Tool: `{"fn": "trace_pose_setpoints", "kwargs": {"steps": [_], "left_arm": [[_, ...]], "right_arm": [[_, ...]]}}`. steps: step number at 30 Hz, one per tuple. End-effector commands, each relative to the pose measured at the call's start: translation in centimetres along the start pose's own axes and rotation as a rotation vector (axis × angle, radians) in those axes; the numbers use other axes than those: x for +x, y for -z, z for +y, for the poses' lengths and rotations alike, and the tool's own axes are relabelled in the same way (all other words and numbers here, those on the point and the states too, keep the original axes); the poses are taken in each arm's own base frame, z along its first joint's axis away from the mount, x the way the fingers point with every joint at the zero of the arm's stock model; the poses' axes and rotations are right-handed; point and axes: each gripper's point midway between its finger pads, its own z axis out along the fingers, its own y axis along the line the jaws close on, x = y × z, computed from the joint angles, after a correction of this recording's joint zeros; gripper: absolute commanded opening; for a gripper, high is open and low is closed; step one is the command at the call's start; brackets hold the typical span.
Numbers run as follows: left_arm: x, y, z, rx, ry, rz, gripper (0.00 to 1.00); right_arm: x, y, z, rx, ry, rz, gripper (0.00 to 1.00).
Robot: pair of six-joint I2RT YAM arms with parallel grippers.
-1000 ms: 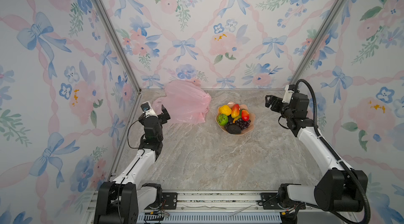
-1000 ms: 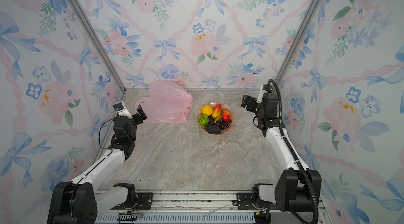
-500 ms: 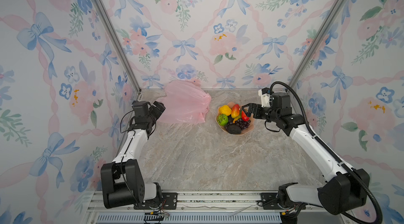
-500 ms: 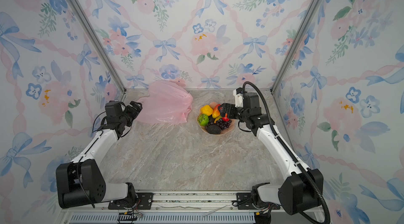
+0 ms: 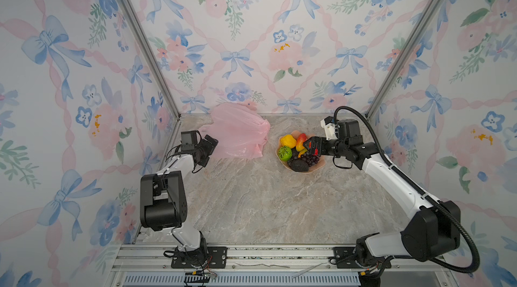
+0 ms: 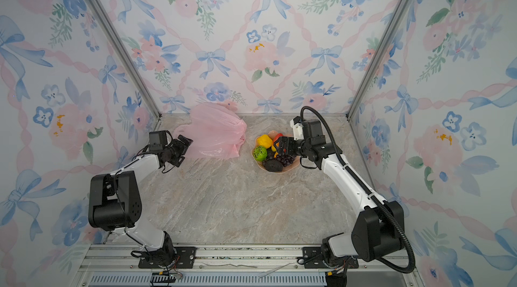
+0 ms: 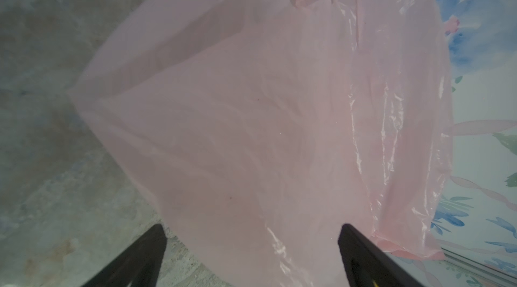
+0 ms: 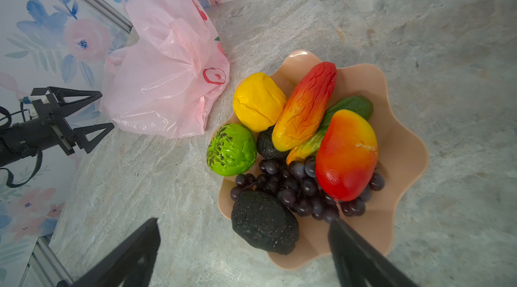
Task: Place the fruits into the plastic bag
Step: Pick up the plastic bag from the top-left of the table.
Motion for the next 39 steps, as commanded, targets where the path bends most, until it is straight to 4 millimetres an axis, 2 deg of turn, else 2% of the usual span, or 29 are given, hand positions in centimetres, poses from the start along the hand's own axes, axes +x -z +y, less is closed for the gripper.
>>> {"fn": "trace_pose_setpoints", "kwargs": {"steps": [1,4,7,12,14,17,21,25,28,32,36,39], "left_arm": [[0.3,-1.5,-0.3,-0.009,0.009,0.029,0.98],[0.6,-2.9,0.1,-0.03,0.016,0.047,0.94],[0.7,-4.0,0.2,-0.045,0.009,0.051,0.82],[0.5,-4.5,-0.2,-0.045,-0.009,0.046,0.15],[0.5,-4.3,-0.6,-0.04,-0.031,0.037,0.0],[0.1,-3.4,-1.5,-0.023,-0.062,0.015,0.0],[-0.6,-1.2,-4.4,0.031,-0.161,-0.042,0.0],[-1.9,2.6,-9.7,0.088,-0.354,-0.136,0.0],[-1.9,5.4,-13.9,0.085,-0.565,-0.191,0.0],[-1.1,9.4,-18.7,0.036,-0.86,-0.308,0.0],[0.3,13.6,-22.3,0.032,-1.051,-0.44,0.0],[2.9,16.1,-25.1,0.038,-1.222,-0.511,0.0]], "right_arm": [[-0.6,0.2,0.7,-0.006,0.028,0.003,0.96],[-0.8,0.4,0.6,0.002,0.034,0.001,0.96],[-1.0,0.7,0.7,0.007,0.041,-0.006,0.96],[-1.1,1.2,0.9,0.015,0.05,-0.016,0.96],[-1.1,1.3,1.1,0.016,0.056,-0.019,0.96],[-1.1,1.4,1.6,0.011,0.061,-0.021,0.96],[-1.2,1.5,2.6,0.001,0.076,-0.022,0.96],[-1.6,1.8,4.1,-0.024,0.085,-0.032,0.96],[-2.0,2.3,5.1,-0.05,0.085,-0.044,0.96],[-2.4,2.9,6.4,-0.084,0.08,-0.061,0.96],[-2.7,3.7,7.4,-0.112,0.072,-0.077,0.96],[-2.9,4.3,7.9,-0.131,0.064,-0.092,0.96]]}}
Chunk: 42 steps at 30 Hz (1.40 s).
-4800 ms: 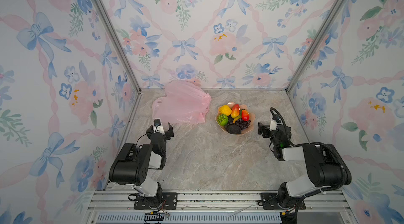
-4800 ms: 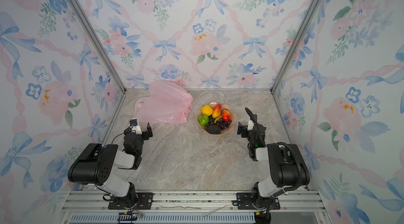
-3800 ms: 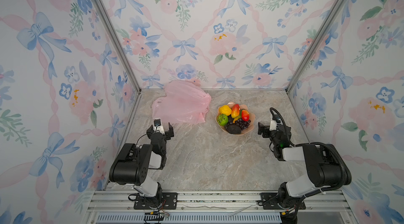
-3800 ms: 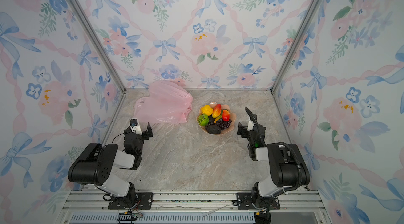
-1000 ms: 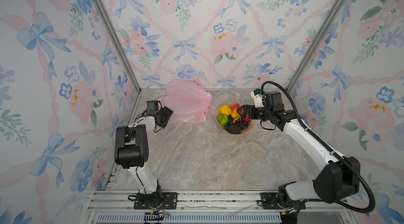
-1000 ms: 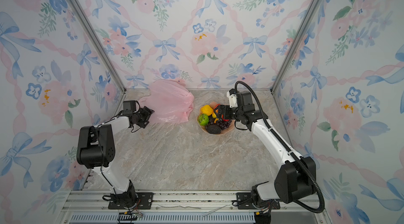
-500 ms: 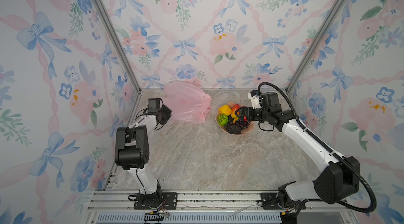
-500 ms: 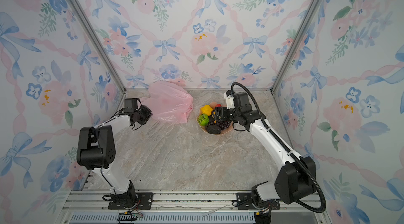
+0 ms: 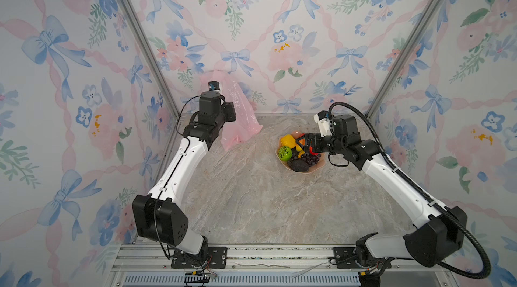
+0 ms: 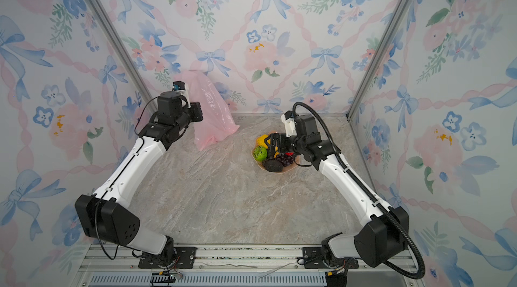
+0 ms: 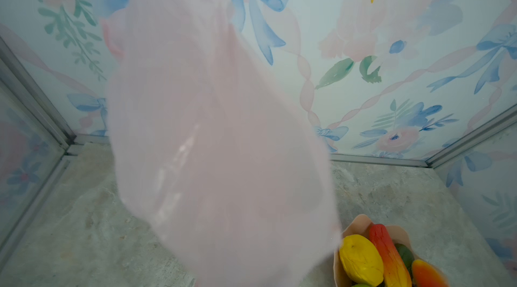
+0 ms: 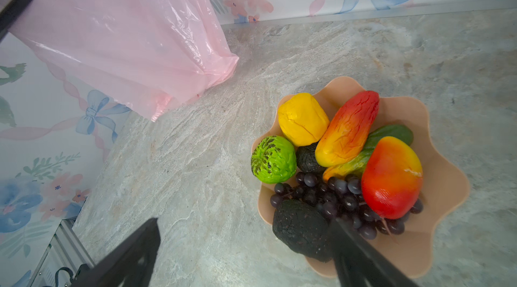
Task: Place the fruits into the plastic bag
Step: Pick up the plastic bag from the top-left of the table, then turn over the plastic bag at the center of the table.
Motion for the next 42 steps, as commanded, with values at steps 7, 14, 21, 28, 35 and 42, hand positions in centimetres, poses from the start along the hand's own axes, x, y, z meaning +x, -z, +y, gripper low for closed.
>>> {"fn": "trace_pose_setpoints", "kwargs": {"steps": [7,14,21,28,35,42], "left_arm": [[2.5,4.6,-9.5,-0.054,-0.688,-0.013,0.0],[13.0,8.0,-13.9,-0.02,-0.947,0.078,0.0],[21.0,11.8,-15.3,0.016,-1.084,0.11,0.0],[21.7,12.5,-15.3,0.046,-1.047,0.125,0.47],[19.1,14.9,-15.7,0.146,-0.86,0.115,0.8],[15.4,17.7,-14.1,0.209,-0.575,0.093,0.87]], "right_arm": [[-2.4,3.3,2.7,-0.071,-0.022,-0.09,0.96],[-2.7,5.6,3.0,-0.05,0.007,-0.111,0.96],[-2.0,6.3,2.4,-0.021,0.003,-0.088,0.96],[-1.1,5.5,2.0,-0.013,-0.013,-0.03,0.96],[-1.3,6.0,2.1,0.0,-0.013,-0.014,0.96],[-1.0,5.2,1.9,0.013,-0.045,0.052,0.96]]}}
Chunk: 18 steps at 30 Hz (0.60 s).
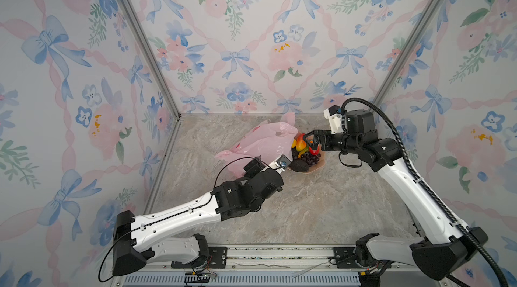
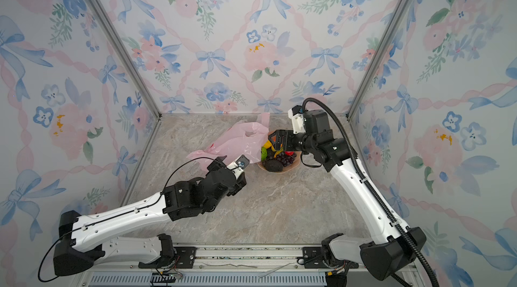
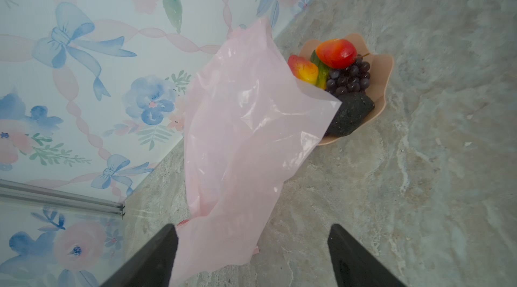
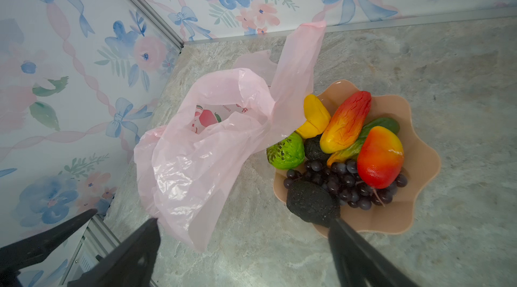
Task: Place the fruits into the plastic bag
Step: Turn over the plastic bag at the center of the table.
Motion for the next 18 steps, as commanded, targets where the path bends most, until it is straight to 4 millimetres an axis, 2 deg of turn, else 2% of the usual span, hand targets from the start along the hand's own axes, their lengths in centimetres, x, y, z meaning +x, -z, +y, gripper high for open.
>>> {"fn": "trace_pose_setpoints", "kwargs": {"steps": [1,4,8,14,18], "left_arm": [[-0.5,1.5,1.5,0.037,0.189,-0.011,0.88],[-0.2,1.6,3.5,0.034,0.307,-0.01,0.89],[0.9,0.4,5.6,0.036,0.438,0.027,0.89],[3.1,-1.5,6.8,0.046,0.593,0.112,0.9],[4.7,-2.0,6.8,0.061,0.673,0.156,0.9]], "right_arm": [[0.8,-0.7,-0.3,0.014,-0.025,0.08,0.96],[1.2,-1.7,0.3,-0.02,-0.051,0.13,0.96],[1.8,-2.7,1.4,-0.084,-0.086,0.173,0.96],[2.4,-4.4,2.2,-0.126,-0.128,0.218,0.96],[3.1,-5.9,2.3,-0.124,-0.153,0.255,0.96]]}}
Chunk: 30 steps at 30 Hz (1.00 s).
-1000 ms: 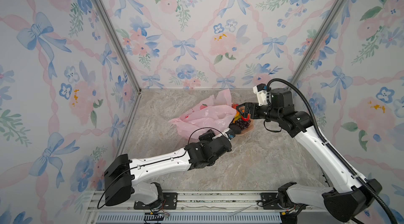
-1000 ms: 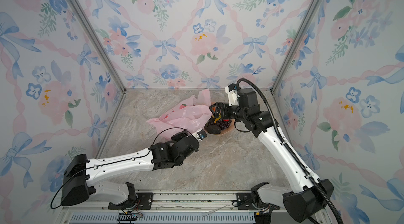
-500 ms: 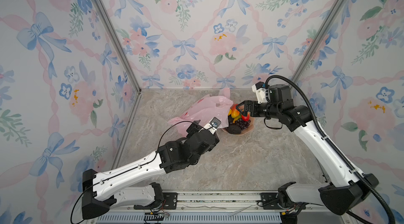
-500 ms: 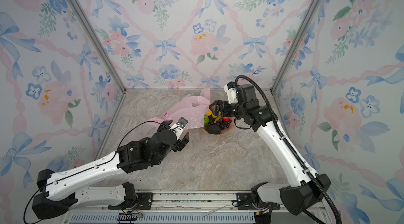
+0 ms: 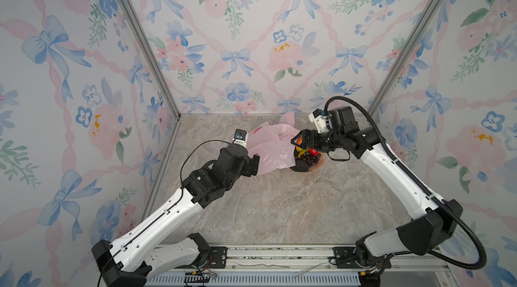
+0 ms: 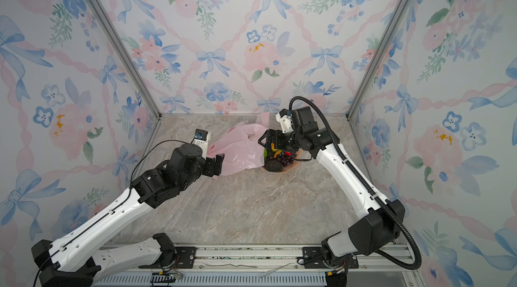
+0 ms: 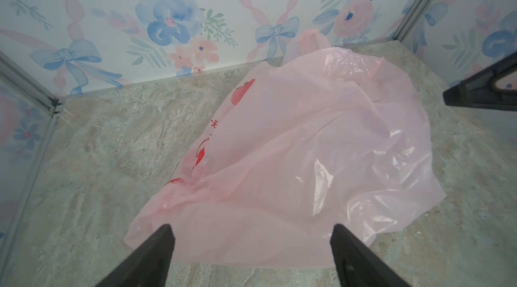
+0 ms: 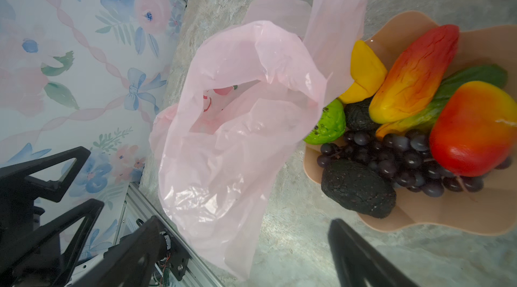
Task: Place the fruits into the plastic bag
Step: Turn over the plastic bag at the center of the table.
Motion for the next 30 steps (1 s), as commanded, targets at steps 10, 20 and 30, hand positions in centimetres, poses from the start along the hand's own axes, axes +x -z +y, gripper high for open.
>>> {"fn": "trace_pose_setpoints", "kwargs": {"steps": [10,20,30], "left_arm": [[3.0,-0.3,2.4,0.028,0.17,0.094,0.9],[2.3,1.0,6.5,-0.054,0.234,0.056,0.92],[6.9,-1.6,9.0,-0.072,0.374,0.196,0.92]], "right_arm": [[3.0,-4.0,-1.5,0.093,-0.01,0.125,0.96],[6.5,1.2,-8.8,0.46,0.06,0.152,0.96],[4.8,4.7,-4.4,0.352,0.077,0.026,0.96]]}}
